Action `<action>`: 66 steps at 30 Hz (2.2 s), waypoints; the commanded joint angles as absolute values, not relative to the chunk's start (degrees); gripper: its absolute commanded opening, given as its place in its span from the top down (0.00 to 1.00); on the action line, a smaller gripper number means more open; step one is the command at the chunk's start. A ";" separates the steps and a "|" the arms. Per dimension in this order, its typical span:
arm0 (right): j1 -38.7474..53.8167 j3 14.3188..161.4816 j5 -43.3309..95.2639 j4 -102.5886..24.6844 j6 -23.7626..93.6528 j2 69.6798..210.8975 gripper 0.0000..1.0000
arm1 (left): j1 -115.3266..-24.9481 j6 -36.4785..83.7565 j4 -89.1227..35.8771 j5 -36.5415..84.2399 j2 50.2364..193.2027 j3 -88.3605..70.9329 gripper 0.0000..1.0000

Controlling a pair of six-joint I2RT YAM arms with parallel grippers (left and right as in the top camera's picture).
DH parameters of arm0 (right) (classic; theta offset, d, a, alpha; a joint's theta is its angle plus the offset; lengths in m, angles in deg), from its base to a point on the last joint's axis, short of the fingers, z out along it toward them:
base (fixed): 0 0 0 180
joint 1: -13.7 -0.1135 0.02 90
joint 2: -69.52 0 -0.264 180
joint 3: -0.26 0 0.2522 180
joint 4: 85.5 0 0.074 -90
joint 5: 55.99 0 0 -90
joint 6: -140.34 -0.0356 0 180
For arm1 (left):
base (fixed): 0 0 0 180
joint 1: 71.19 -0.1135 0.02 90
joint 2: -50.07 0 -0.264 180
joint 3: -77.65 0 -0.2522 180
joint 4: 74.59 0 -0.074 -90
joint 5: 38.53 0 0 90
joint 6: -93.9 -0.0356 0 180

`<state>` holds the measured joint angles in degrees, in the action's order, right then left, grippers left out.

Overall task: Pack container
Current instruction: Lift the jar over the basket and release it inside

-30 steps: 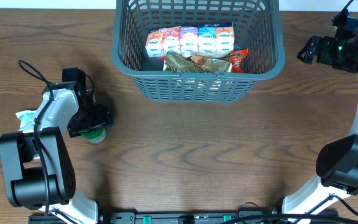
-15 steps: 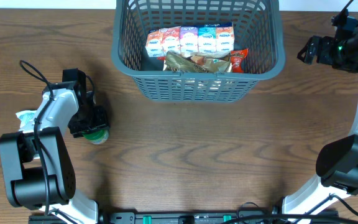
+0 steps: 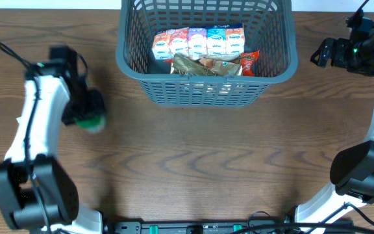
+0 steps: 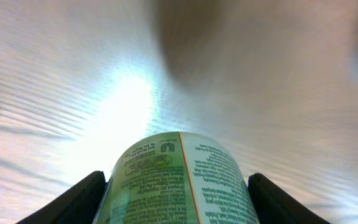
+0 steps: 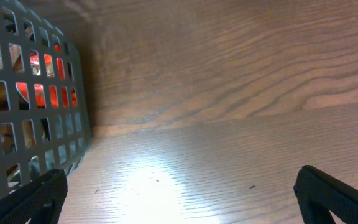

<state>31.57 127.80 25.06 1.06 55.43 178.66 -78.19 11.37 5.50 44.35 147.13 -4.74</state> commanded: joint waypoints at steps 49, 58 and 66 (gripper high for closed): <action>31.28 127.63 25.23 5.01 56.43 178.83 0.01 | -54.70 -34.66 -18.94 45.03 173.33 31.94 0.01; 31.28 127.63 25.23 4.82 56.47 178.83 0.01 | -53.47 -34.86 -15.77 49.97 158.38 32.09 0.01; 31.28 127.63 25.21 4.75 56.87 178.83 0.01 | -58.87 -22.32 -6.07 63.85 143.17 32.09 0.02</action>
<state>31.57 127.80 25.06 4.82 55.82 178.66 -55.07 -31.45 -10.28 54.84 145.58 31.83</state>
